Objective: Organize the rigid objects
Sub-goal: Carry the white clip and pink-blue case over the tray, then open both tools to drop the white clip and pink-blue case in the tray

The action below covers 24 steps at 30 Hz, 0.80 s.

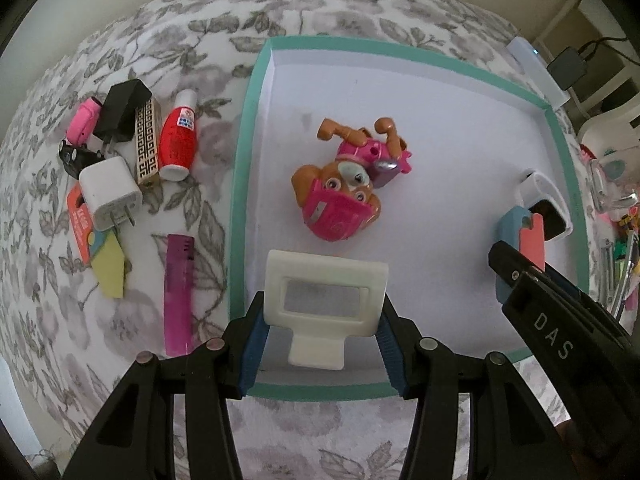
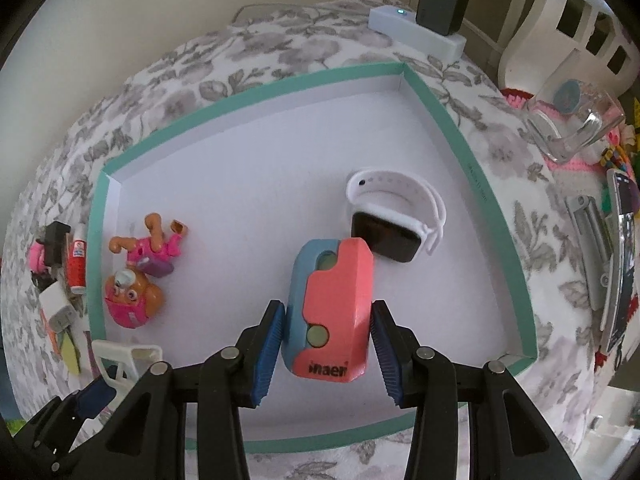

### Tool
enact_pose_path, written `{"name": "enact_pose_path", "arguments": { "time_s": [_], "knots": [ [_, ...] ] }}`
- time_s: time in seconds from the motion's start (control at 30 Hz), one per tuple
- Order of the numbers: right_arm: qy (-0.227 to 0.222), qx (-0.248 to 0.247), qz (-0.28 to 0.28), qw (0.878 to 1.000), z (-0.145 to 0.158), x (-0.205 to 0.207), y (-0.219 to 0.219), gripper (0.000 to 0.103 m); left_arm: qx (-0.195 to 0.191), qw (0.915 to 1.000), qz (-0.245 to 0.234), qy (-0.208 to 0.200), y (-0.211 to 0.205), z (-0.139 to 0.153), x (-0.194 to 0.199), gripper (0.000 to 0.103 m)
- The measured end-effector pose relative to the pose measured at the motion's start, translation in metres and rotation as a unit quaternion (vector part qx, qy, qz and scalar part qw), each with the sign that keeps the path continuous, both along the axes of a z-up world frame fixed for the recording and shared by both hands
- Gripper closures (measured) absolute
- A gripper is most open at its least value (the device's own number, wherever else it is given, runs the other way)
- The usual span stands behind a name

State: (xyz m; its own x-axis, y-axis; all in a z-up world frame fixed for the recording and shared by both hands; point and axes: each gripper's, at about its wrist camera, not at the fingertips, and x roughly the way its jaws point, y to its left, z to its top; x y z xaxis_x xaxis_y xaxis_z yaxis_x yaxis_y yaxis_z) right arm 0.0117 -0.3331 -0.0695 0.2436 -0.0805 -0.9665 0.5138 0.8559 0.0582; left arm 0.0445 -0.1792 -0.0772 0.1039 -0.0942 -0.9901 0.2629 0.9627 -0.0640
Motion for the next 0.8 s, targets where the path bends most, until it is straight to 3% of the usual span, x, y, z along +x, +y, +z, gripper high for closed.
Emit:
{"name": "enact_pose_path", "arguments": {
  "time_s": [0.13,0.5,0.8],
  "knots": [
    [0.009,-0.005,0.004,1.0,-0.005,0.0,0.002,0.056,0.0,0.9998,0.005,0.017,-0.001,-0.012,0.0,0.05],
    [0.012,-0.014,0.009,1.0,-0.007,-0.001,0.005,0.056,0.017,0.9998,-0.008,0.007,-0.014,-0.019,-0.002,0.05],
    [0.019,-0.003,0.005,1.0,-0.008,0.004,0.003,0.056,-0.001,0.9998,0.001,0.019,-0.011,-0.016,0.002,0.047]
  ]
}}
